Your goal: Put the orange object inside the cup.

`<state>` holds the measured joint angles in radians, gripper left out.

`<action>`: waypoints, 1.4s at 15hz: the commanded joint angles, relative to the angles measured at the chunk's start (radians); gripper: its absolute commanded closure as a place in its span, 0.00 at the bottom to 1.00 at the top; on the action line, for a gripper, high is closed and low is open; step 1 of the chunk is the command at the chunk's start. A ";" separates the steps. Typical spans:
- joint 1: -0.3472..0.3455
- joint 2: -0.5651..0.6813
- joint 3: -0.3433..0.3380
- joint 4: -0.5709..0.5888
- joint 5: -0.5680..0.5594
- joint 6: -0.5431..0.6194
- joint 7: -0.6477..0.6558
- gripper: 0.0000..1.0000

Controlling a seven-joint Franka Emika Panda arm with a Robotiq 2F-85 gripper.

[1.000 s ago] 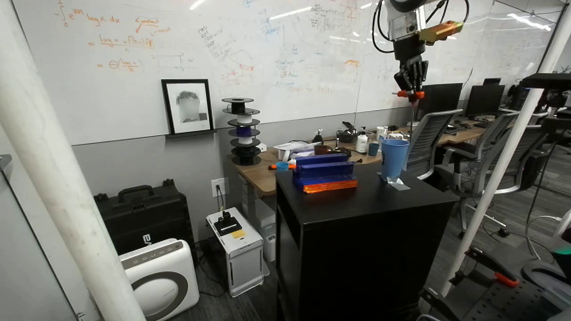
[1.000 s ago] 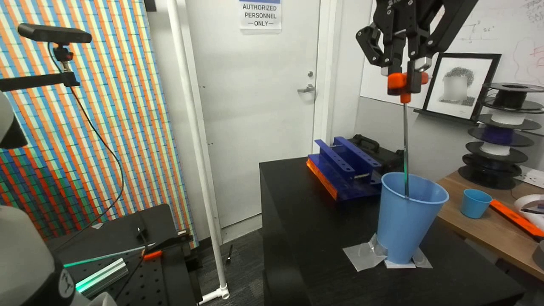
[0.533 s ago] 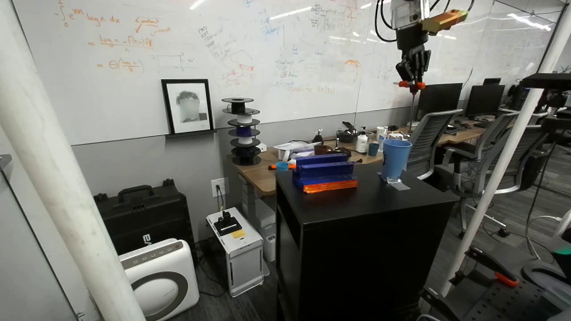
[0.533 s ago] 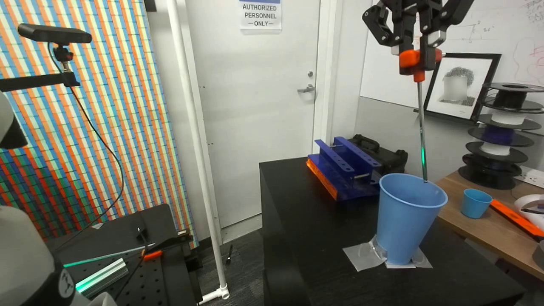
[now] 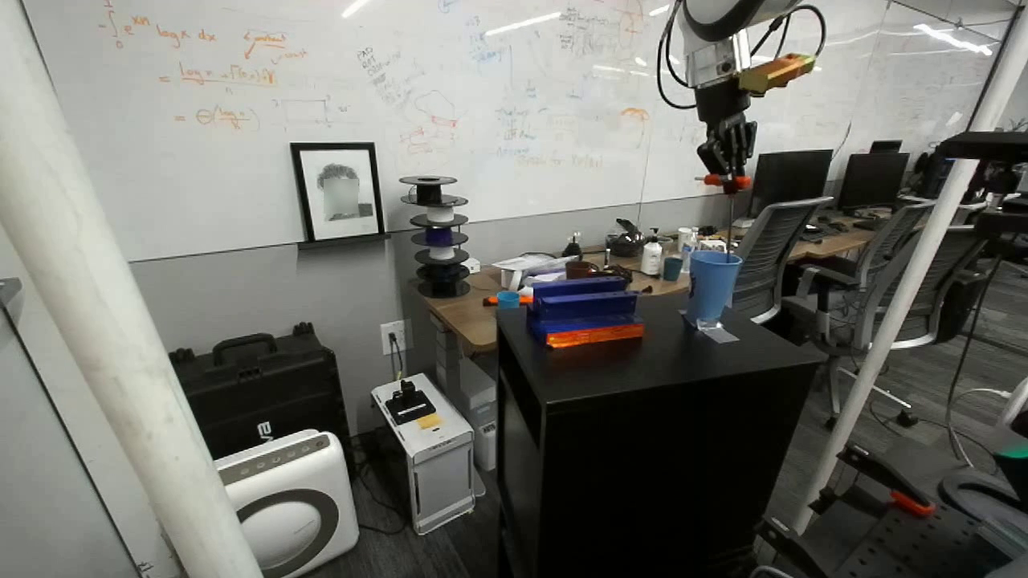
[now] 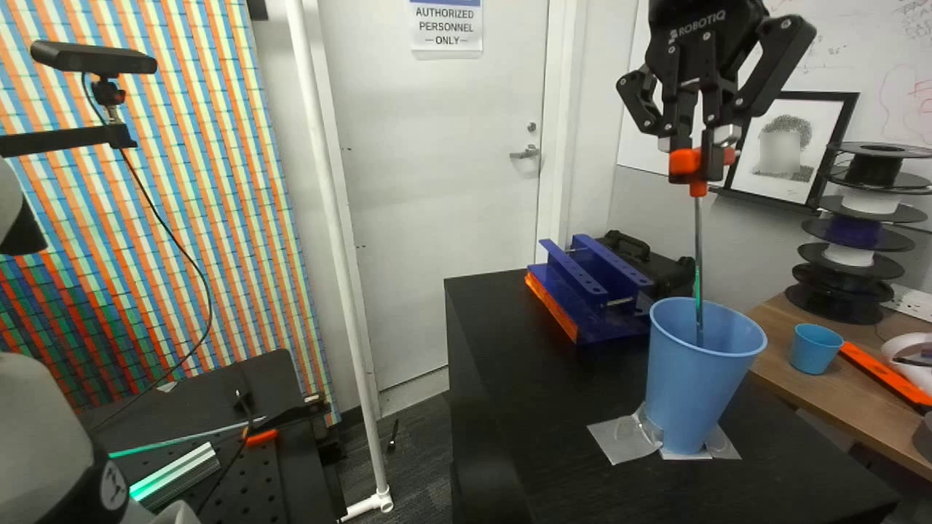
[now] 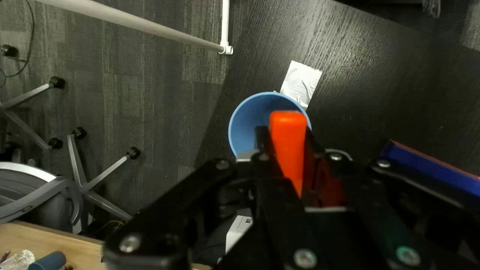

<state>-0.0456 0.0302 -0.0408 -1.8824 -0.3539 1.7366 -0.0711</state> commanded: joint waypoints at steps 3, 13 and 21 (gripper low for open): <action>0.003 0.061 0.003 0.002 0.049 -0.005 -0.038 0.89; 0.014 -0.052 0.017 -0.058 0.089 -0.005 -0.035 0.08; 0.037 -0.344 0.036 -0.212 0.343 0.048 0.140 0.00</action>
<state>-0.0171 -0.1926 -0.0085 -1.9957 -0.0945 1.7488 -0.0296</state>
